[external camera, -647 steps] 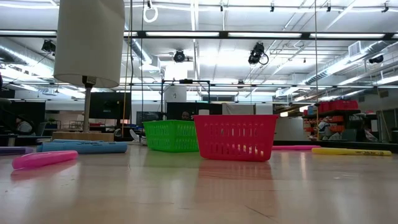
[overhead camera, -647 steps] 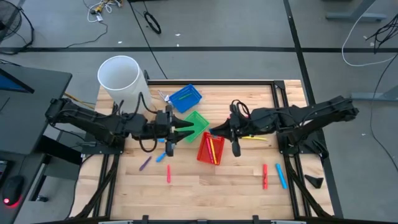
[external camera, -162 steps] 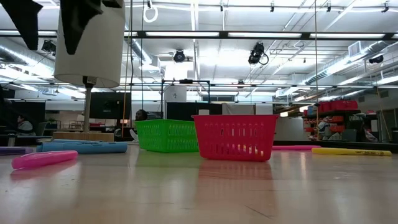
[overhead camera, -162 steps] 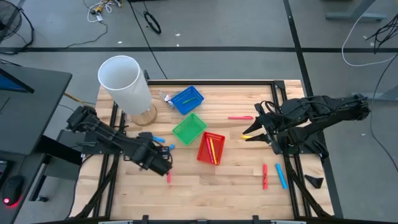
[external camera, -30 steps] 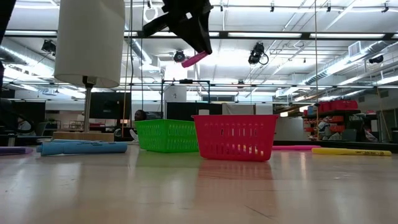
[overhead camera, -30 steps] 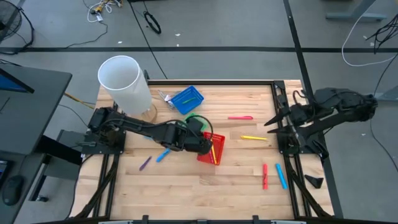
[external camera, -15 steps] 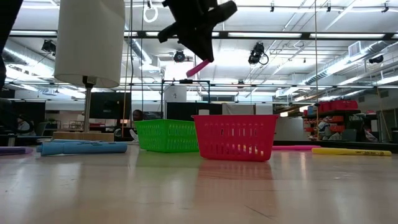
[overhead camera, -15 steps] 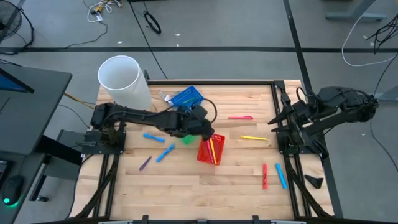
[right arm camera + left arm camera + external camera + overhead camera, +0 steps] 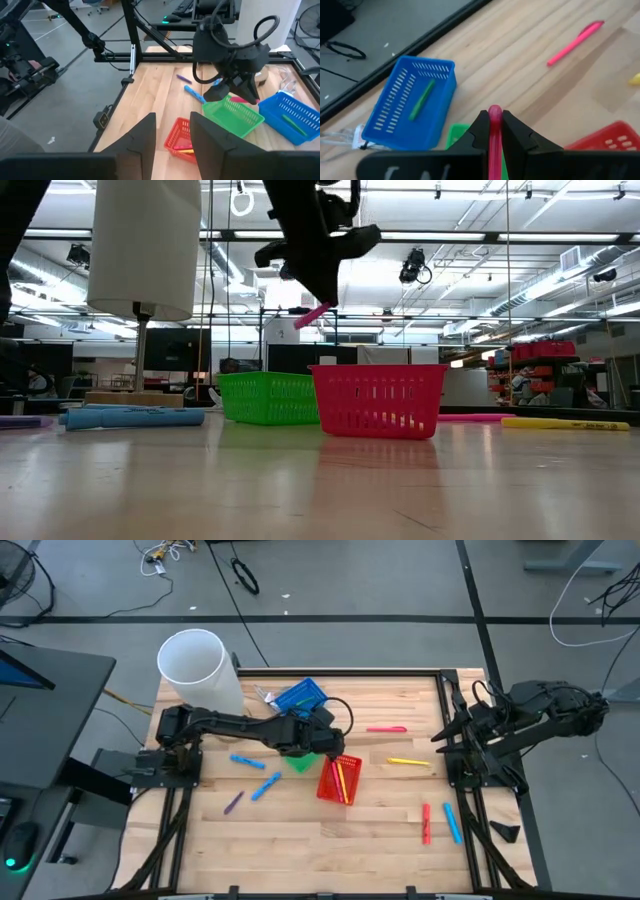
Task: Pick & Place Markers
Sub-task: Put the small pink pen into the blue bin
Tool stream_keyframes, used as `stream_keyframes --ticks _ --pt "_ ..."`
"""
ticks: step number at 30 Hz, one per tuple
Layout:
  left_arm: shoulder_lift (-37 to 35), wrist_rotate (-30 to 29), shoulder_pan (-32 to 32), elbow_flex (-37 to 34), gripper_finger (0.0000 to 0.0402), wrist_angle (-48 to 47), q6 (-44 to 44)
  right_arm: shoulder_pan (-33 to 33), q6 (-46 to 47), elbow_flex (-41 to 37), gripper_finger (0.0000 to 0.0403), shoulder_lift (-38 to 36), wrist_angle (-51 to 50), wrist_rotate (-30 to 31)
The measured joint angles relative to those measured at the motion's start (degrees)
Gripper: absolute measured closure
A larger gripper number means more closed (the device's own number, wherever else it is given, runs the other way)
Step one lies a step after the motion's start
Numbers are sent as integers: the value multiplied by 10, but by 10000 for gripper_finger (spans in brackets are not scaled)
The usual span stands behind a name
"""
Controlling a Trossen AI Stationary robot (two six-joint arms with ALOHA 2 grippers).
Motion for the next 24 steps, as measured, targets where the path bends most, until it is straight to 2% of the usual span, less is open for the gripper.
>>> stream_keyframes --ticks 4,17,24 --pt "19 0 2 12 375 -23 -12 0 -1 0 282 0 0 0" --pt "141 -10 12 175 375 -186 -15 0 -2 0 282 0 -1 0" --pt "177 -36 32 206 375 -219 -14 0 -4 0 282 0 -1 0"
